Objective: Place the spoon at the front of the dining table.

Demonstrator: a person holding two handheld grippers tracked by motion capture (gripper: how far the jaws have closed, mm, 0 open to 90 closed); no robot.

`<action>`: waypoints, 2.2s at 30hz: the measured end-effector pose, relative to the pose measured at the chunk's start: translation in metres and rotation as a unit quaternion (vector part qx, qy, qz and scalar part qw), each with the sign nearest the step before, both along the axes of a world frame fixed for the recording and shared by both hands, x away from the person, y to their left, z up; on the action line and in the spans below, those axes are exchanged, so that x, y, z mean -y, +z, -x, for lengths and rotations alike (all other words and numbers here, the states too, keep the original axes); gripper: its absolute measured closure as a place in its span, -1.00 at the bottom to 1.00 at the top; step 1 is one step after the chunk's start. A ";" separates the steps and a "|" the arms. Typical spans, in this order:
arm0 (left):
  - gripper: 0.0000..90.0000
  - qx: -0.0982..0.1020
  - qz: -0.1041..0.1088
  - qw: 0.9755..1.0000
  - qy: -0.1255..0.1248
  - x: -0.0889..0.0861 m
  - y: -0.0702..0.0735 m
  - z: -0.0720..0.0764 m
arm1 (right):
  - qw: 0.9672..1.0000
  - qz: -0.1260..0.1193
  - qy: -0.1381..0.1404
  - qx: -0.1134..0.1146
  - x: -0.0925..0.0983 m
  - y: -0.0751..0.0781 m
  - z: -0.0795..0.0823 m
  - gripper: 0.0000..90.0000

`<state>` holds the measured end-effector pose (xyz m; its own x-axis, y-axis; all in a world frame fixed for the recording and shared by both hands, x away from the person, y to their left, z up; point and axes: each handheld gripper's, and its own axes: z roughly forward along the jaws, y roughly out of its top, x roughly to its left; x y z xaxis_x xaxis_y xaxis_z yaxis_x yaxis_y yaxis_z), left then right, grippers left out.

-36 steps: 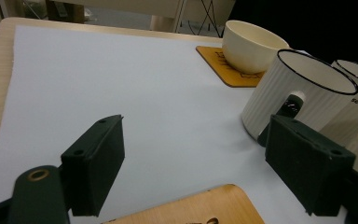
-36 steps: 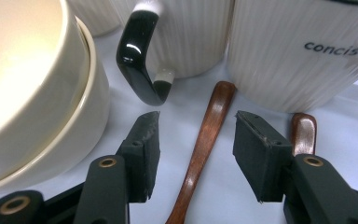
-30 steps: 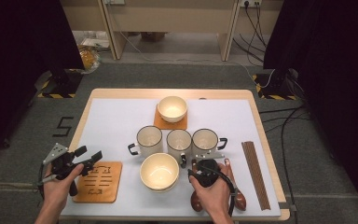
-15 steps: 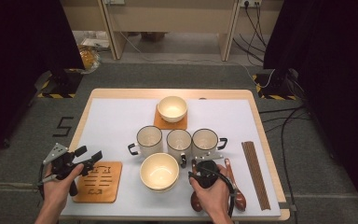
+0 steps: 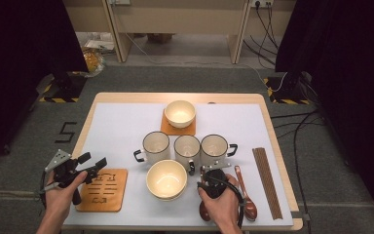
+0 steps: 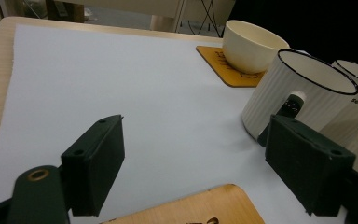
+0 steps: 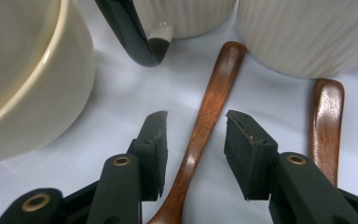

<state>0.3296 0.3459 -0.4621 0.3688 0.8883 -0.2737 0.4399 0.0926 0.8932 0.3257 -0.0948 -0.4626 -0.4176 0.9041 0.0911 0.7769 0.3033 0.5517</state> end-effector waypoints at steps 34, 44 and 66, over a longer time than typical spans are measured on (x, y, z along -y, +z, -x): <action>-0.58 0.002 0.000 1.000 0.000 -0.001 0.000 0.000 | 1.000 0.009 0.000 -0.012 -0.001 -0.008 0.001 0.46; -0.58 0.002 0.001 1.000 0.000 -0.001 0.001 0.000 | 1.000 0.010 0.000 -0.011 -0.001 -0.008 0.001 0.52; -0.58 0.004 0.002 1.000 0.001 -0.002 0.001 0.001 | 1.000 0.010 0.005 -0.012 -0.002 -0.008 0.003 0.60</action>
